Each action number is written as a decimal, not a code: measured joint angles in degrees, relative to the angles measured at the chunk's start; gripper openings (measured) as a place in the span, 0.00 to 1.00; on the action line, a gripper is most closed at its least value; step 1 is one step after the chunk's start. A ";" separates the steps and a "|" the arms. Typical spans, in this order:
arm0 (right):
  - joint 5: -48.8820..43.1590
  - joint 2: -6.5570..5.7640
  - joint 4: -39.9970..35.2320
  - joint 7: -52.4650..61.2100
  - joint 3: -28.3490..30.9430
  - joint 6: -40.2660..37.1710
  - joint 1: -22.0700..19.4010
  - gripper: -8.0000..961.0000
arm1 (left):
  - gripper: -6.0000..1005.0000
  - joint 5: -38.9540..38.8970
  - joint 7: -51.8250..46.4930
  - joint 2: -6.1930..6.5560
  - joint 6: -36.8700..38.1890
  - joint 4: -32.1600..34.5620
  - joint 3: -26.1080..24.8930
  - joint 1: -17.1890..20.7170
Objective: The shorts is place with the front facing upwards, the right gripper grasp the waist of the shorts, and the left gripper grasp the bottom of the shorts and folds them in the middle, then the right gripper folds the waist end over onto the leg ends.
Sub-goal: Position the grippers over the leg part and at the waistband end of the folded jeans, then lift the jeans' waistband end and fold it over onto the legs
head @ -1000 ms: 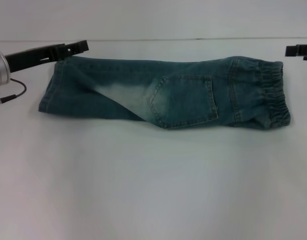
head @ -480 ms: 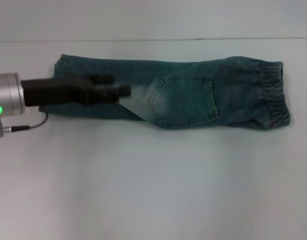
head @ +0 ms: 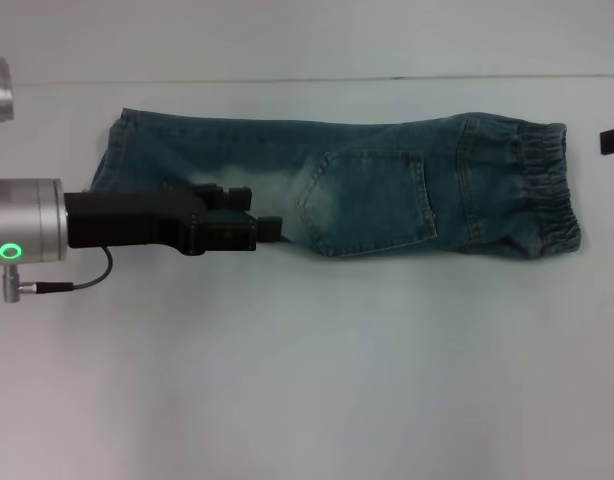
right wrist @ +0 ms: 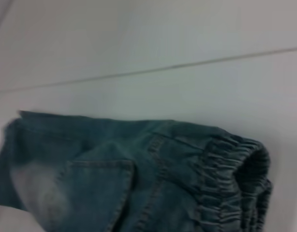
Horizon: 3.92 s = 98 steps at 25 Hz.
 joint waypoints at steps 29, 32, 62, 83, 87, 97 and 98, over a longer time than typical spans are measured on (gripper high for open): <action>-8.45 4.69 12.70 -0.08 -9.78 18.98 6.76 0.83 | 0.81 0.02 -0.24 -1.30 -0.59 -0.09 0.08 -1.00; -8.45 4.85 14.09 -0.07 -10.53 19.96 6.98 0.82 | 0.81 0.04 -0.26 -1.30 -0.59 -0.09 0.07 -1.02; -7.74 8.46 8.43 -1.54 -11.68 18.10 6.73 0.78 | 0.81 0.05 -0.62 -1.65 -1.18 -0.09 0.07 -0.59; -7.49 8.45 4.96 -2.96 -10.13 15.94 5.51 0.12 | 0.81 -0.60 -0.57 -3.98 -6.34 0.23 -0.16 -3.08; -5.05 7.99 2.32 -3.95 -7.74 13.86 4.02 0.12 | 0.80 -2.65 1.31 -6.71 -14.61 0.56 -0.16 -4.45; -2.42 6.41 1.06 -5.11 -4.61 6.89 2.35 0.12 | 0.46 -33.24 38.23 -7.52 -39.55 -19.72 2.61 -13.34; -2.05 6.32 0.77 -5.37 -3.86 6.05 2.17 0.12 | 0.42 -37.07 43.39 -7.51 -40.39 -21.95 2.53 -14.22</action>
